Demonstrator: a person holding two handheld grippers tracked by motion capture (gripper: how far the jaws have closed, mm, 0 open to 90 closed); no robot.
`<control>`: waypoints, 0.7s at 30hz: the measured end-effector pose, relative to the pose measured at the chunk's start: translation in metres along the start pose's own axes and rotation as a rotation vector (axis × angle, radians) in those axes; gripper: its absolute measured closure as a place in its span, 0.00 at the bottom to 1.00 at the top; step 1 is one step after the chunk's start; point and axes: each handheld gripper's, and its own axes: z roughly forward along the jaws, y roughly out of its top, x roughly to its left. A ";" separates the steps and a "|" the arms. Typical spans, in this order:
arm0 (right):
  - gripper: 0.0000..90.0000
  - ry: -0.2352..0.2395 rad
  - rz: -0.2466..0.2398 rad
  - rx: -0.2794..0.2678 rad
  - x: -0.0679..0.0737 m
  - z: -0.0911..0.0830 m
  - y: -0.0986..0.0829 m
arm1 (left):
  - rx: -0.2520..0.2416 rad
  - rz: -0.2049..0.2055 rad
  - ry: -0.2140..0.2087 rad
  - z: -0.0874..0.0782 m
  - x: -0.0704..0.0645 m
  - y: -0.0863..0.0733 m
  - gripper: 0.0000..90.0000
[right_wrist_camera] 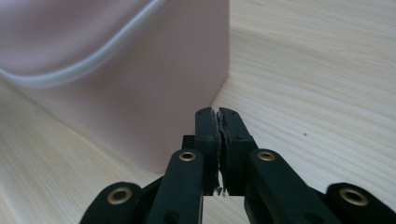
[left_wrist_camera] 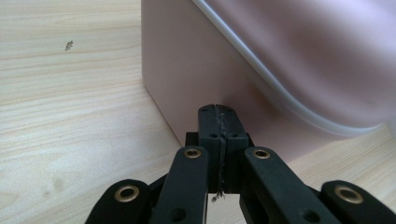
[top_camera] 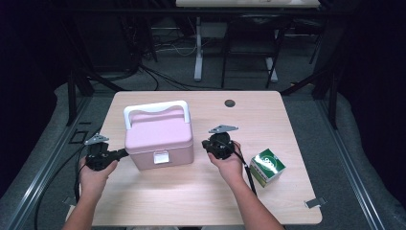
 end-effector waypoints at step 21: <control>0.96 -0.034 0.025 -0.031 0.000 0.019 0.003 | -0.001 0.017 -0.037 0.005 -0.018 0.000 1.00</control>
